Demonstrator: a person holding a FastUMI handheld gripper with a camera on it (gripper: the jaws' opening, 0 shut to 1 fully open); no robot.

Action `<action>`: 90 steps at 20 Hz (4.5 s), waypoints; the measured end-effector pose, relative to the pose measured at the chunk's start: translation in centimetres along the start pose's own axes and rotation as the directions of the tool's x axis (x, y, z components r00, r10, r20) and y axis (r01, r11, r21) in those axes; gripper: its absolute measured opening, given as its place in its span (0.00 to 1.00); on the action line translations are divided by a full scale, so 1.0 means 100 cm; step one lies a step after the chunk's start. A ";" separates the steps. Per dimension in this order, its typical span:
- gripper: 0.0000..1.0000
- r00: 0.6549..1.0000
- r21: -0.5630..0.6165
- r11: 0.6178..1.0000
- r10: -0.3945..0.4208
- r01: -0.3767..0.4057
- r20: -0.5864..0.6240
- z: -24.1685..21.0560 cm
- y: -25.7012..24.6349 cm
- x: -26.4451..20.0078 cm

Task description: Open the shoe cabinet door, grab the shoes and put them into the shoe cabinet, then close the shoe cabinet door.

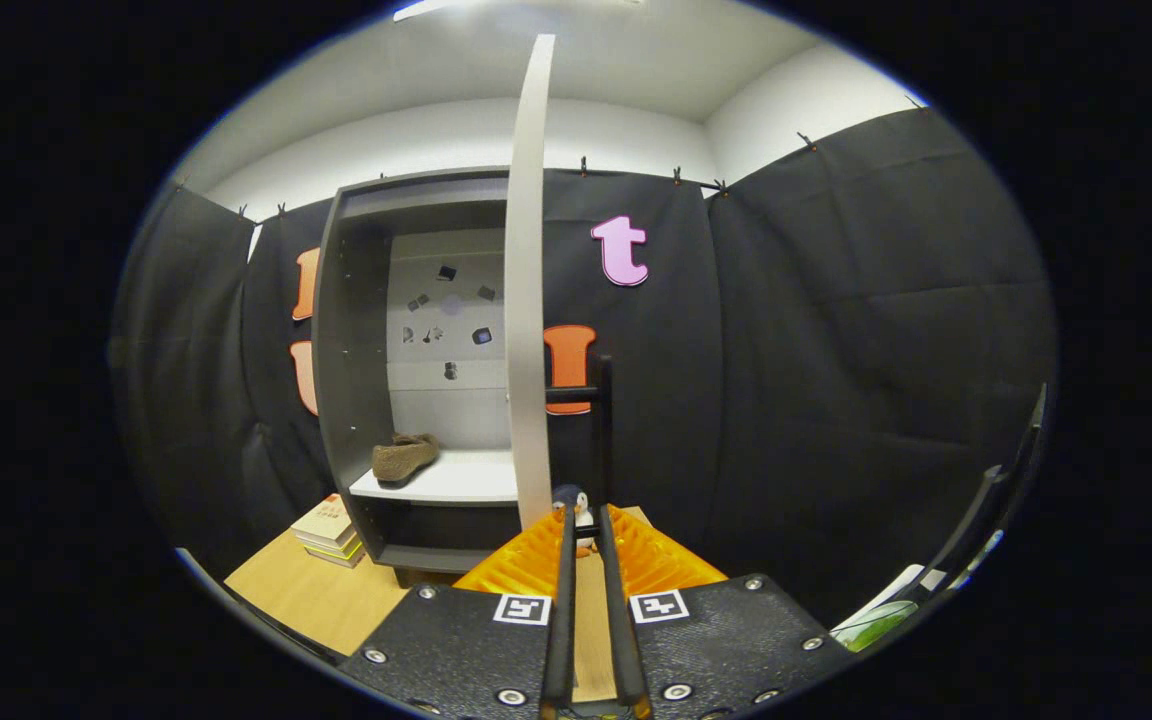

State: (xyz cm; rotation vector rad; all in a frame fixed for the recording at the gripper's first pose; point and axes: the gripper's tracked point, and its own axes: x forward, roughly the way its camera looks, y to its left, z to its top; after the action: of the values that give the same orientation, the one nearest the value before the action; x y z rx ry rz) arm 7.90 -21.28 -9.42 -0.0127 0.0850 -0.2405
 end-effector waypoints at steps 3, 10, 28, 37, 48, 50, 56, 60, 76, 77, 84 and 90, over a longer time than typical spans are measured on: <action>0.19 1.000 0.033 0.999 0.014 -0.014 0.000 0.004 0.034 -0.015; 0.43 0.992 0.036 0.994 0.102 -0.099 -0.080 -0.037 0.141 -0.044; 0.73 0.915 0.065 0.971 0.240 -0.232 -0.323 -0.221 0.227 0.022; 0.73 0.854 0.066 0.966 0.252 -0.250 -0.456 -0.310 0.217 0.081; 0.74 0.781 0.074 0.958 0.268 -0.275 -0.564 -0.381 0.214 0.128; 0.74 0.767 0.084 0.957 0.273 -0.277 -0.580 -0.390 0.215 0.132; 0.74 0.743 0.062 0.950 0.280 -0.307 -0.608 -0.407 0.223 0.144; 0.74 0.721 0.035 0.948 0.263 -0.315 -0.641 -0.428 0.225 0.145; 0.07 0.678 0.017 0.961 0.206 -0.275 -0.706 -0.469 0.215 0.158; 0.06 0.680 0.018 0.962 0.204 -0.271 -0.705 -0.468 0.215 0.159; 0.06 0.696 0.011 0.952 0.231 -0.305 -0.680 -0.439 0.222 0.155; 0.06 0.711 0.047 0.951 0.261 -0.306 -0.653 -0.399 0.230 0.143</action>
State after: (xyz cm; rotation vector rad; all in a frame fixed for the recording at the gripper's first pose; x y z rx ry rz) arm 23.79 -2.49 -50.88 0.0207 0.7991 0.0831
